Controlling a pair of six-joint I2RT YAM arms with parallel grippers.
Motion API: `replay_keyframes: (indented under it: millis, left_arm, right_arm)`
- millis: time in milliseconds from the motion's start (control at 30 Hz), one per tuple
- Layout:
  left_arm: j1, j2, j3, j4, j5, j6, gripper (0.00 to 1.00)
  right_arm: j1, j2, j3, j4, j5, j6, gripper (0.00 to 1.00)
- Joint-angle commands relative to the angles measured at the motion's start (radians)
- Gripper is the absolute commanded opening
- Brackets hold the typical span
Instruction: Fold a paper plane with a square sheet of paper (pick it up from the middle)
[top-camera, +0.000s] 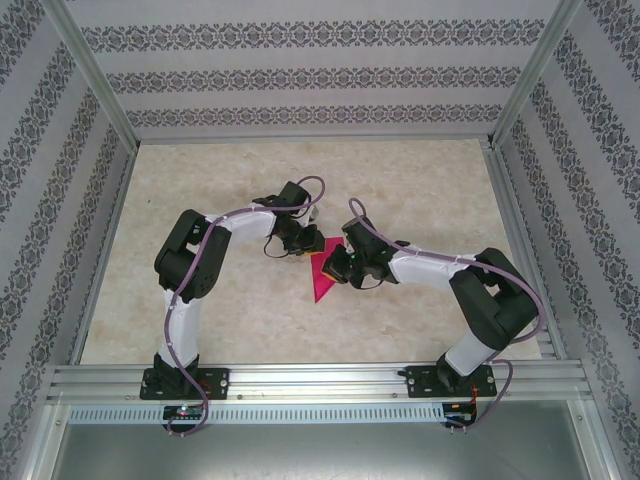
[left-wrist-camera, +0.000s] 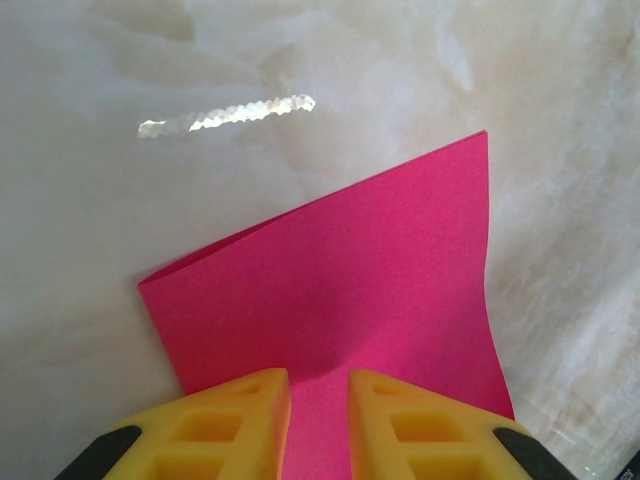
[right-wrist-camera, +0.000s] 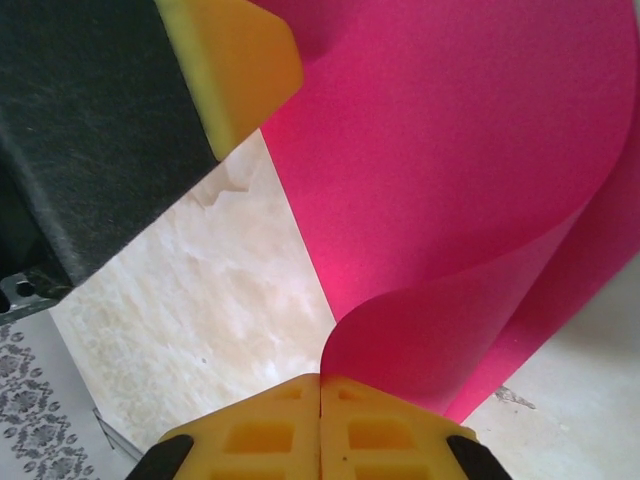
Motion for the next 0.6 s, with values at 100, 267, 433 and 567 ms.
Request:
replay_keyframes:
  millis: [100,267,433,567]
  left_arm:
    - [0.005,0.040,-0.004,-0.049,-0.005,0.022,0.25]
    - [0.005,0.040,-0.006,-0.049,-0.005,0.021,0.25]
    - [0.006,0.039,-0.011,-0.044,-0.005,0.018,0.25]
    - [0.005,0.040,-0.013,-0.042,-0.004,0.017,0.25]
  right_arm:
    - [0.011,0.027,0.022,-0.062,0.035,-0.028,0.08]
    - [0.013,0.032,0.015,-0.036,0.059,0.007,0.09]
    - [0.013,0.034,-0.001,0.006,0.076,0.046,0.09]
    - [0.016,0.052,0.009,0.010,0.068,0.044,0.09]
